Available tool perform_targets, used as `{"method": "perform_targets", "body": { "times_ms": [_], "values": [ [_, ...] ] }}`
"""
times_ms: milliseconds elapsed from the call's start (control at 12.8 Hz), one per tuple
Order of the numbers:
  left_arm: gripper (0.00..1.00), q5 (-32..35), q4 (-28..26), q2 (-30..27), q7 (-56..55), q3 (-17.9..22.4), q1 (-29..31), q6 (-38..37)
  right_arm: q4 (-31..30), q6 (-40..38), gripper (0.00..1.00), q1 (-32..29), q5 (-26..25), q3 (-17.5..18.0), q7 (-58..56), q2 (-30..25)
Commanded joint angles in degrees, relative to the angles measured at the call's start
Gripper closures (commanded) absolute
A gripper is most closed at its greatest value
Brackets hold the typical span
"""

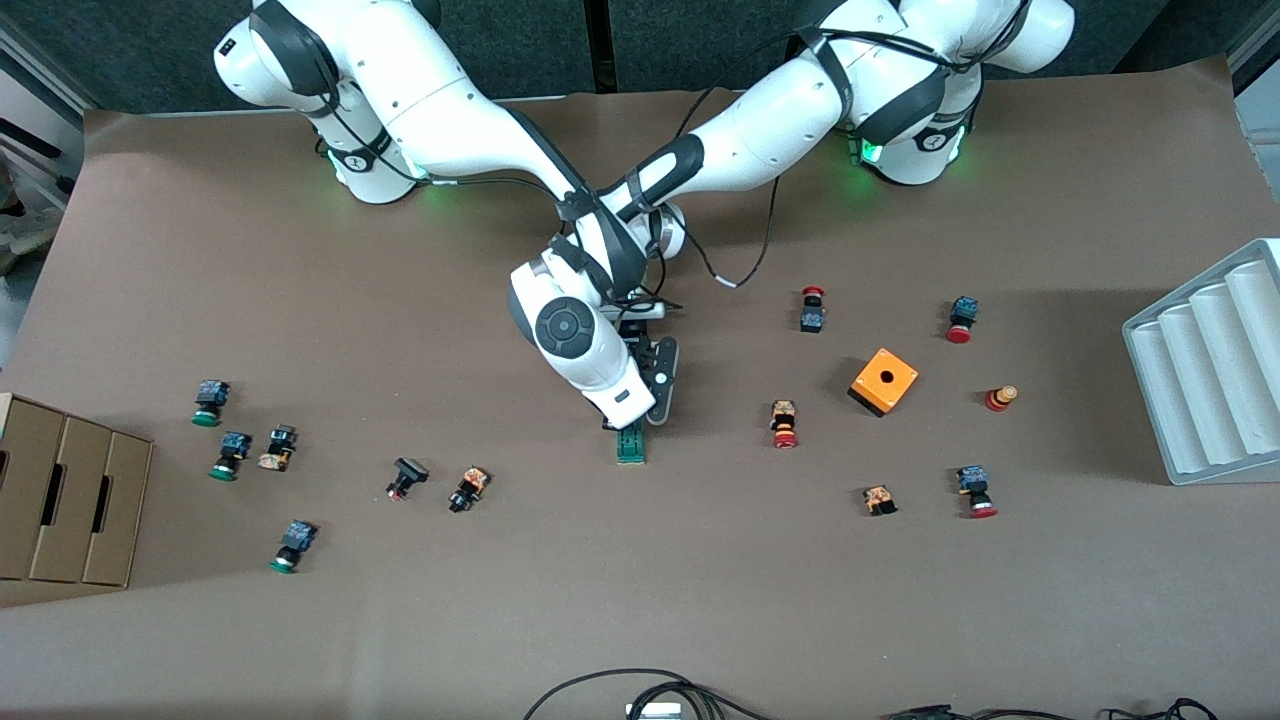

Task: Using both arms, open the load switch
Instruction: 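Open the right gripper and lift it away from the switch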

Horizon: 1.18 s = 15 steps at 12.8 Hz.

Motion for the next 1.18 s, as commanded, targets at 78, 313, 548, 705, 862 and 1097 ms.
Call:
{"method": "perform_targets", "body": {
  "times_ms": [78, 313, 548, 705, 862, 1097],
  "values": [
    [0.25, 0.5, -0.3, 0.4, -1.0, 0.4, -0.7, -0.7, -1.6, 1.5, 0.46, 0.7, 1.0, -0.3, 0.2, 0.4],
    [0.25, 0.5, -0.3, 0.4, -0.9, 0.5, -0.7, -0.6, -1.6, 1.5, 0.46, 0.8, 1.0, -0.3, 0.2, 0.4],
    [0.25, 0.5, -0.3, 0.4, -0.9, 0.4, -0.7, -0.6, -1.5, 0.7, 0.0, 0.7, 1.0, -0.3, 1.2, -1.3],
    [0.25, 0.5, -0.3, 0.4, -1.0, 0.4, -0.7, -0.7, -1.2, -1.1, 0.0, 0.5, 1.1, -0.4, 1.6, -3.6],
    [0.25, 0.5, -0.3, 0.4, -1.0, 0.4, -0.7, -0.7, -0.9, -4.8, 0.0, -0.3, 1.5, -0.5, 1.6, -6.1],
    [0.25, 0.5, -0.3, 0.4, -0.9, 0.4, -0.7, -0.6, -0.9, -8.5, 0.0, -0.9, 1.6, -0.6, 3.8, -9.2]
  ]
}}
